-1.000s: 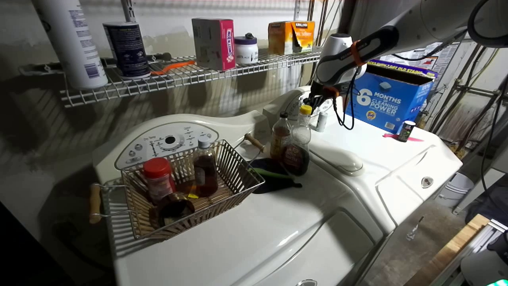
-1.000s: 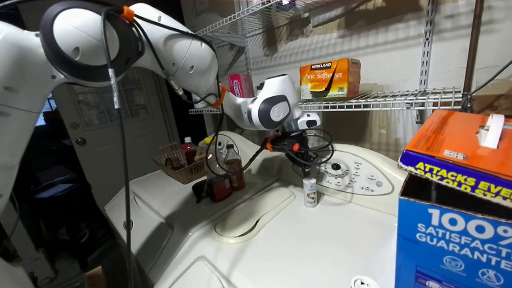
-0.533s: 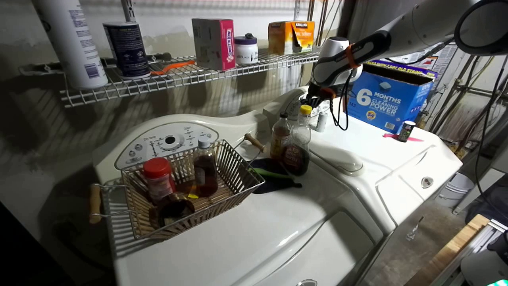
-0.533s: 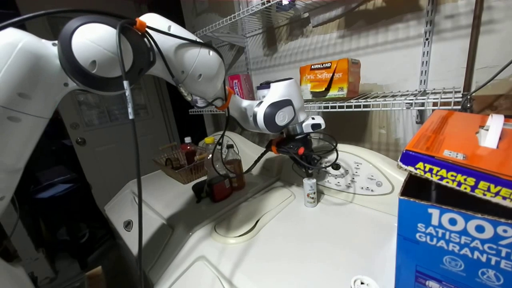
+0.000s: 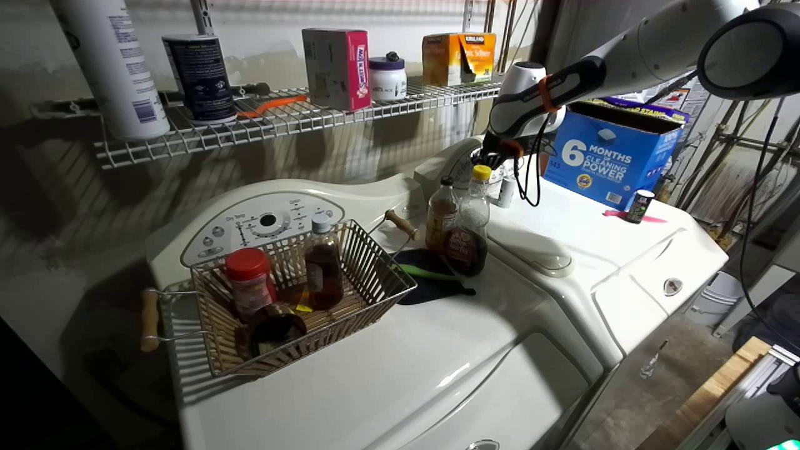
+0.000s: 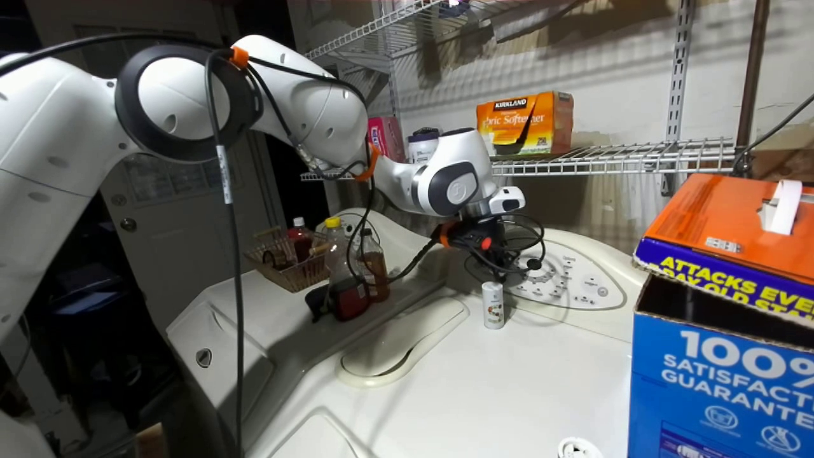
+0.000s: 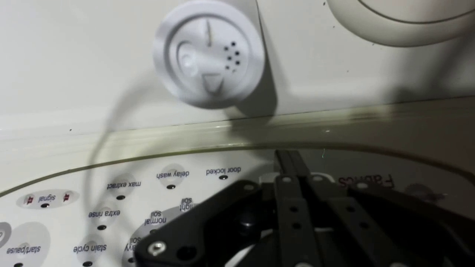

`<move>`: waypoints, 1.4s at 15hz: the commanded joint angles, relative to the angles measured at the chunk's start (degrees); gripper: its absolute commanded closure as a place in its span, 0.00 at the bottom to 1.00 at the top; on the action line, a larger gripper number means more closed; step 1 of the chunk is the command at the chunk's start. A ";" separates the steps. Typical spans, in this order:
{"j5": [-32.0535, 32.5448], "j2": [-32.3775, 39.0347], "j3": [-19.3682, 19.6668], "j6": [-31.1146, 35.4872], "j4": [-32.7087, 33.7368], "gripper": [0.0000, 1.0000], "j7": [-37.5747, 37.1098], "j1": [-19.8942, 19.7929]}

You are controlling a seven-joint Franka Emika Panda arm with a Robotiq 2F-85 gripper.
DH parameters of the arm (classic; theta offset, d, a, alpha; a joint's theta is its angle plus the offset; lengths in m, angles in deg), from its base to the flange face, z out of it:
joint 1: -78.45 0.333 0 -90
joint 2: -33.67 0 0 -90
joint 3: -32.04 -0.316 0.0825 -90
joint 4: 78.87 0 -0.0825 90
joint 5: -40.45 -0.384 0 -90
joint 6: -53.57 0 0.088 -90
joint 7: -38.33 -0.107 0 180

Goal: Press one button on the washing machine on the left.

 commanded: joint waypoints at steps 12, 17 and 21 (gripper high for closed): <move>0.27 5.06 3.45 2.94 6.13 1.00 -9.21 3.13; 4.67 9.39 3.24 5.09 10.82 1.00 -1.46 2.85; 4.16 11.03 1.34 6.21 12.39 1.00 5.30 1.32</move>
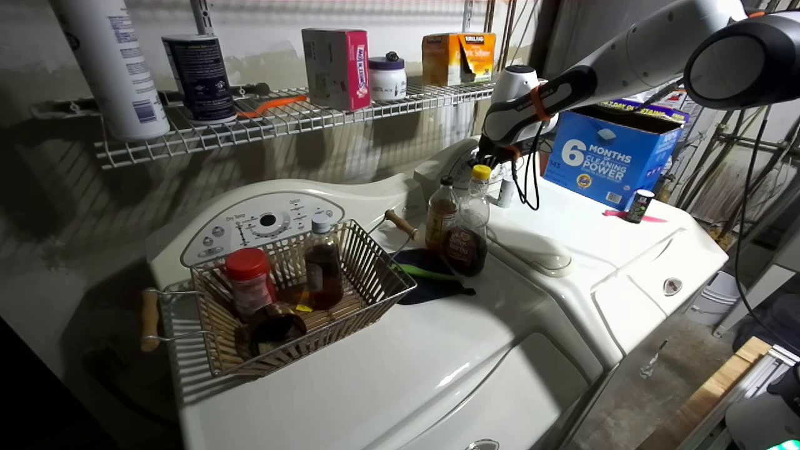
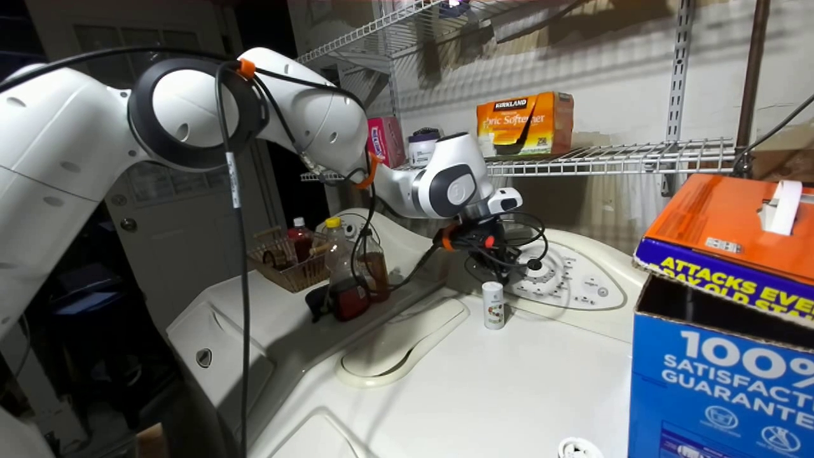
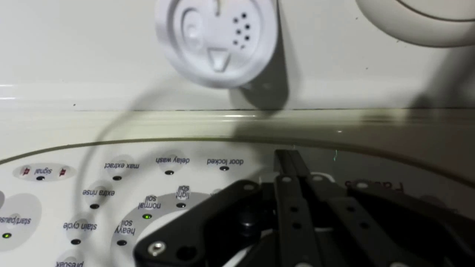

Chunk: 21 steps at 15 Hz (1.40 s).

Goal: Press one button on the washing machine on the left.

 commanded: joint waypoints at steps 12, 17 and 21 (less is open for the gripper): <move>-0.43 -4.41 0.76 -1.47 -2.83 1.00 -4.18 0.08; 0.65 -11.14 2.69 -6.19 -9.01 1.00 -10.17 1.22; -0.05 -19.20 0.94 -10.02 -18.85 0.74 -6.12 0.05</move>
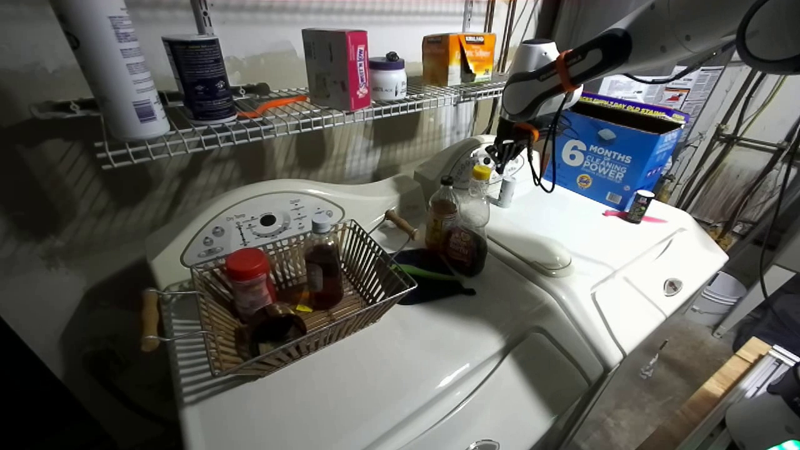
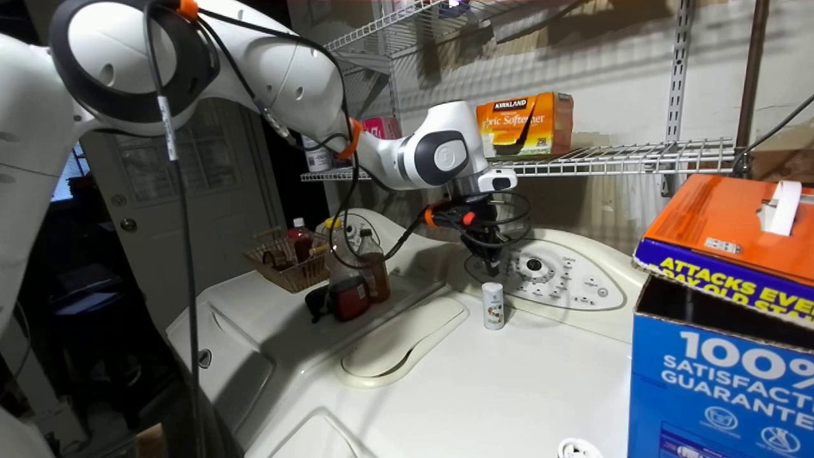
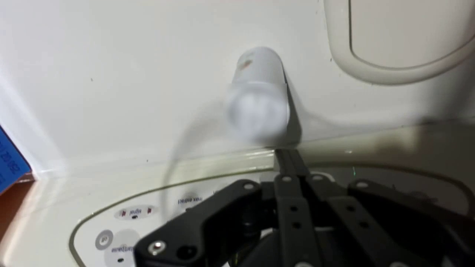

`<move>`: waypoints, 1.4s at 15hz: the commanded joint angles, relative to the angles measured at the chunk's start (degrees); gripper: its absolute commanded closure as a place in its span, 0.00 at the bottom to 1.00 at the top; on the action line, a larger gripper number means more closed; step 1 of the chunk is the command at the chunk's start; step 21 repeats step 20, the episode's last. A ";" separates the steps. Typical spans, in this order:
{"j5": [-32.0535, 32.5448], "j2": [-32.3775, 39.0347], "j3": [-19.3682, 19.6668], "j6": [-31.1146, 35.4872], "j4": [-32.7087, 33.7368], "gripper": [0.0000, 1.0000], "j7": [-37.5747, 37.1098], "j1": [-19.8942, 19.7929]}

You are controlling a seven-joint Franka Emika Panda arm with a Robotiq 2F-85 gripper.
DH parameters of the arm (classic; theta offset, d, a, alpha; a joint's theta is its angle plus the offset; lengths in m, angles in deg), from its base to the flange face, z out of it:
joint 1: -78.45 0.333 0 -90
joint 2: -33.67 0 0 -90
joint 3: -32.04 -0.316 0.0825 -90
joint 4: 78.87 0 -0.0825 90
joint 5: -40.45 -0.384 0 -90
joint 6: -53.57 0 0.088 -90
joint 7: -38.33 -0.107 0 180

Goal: Press one button on the washing machine on the left.

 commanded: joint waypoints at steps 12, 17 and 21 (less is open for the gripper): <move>-14.80 -39.75 -2.58 20.31 -44.74 0.02 7.06 -2.47; -14.08 -41.85 -2.03 26.69 -46.20 0.00 7.48 -1.76; -14.22 -44.05 -1.90 28.19 -48.30 0.00 8.06 -1.54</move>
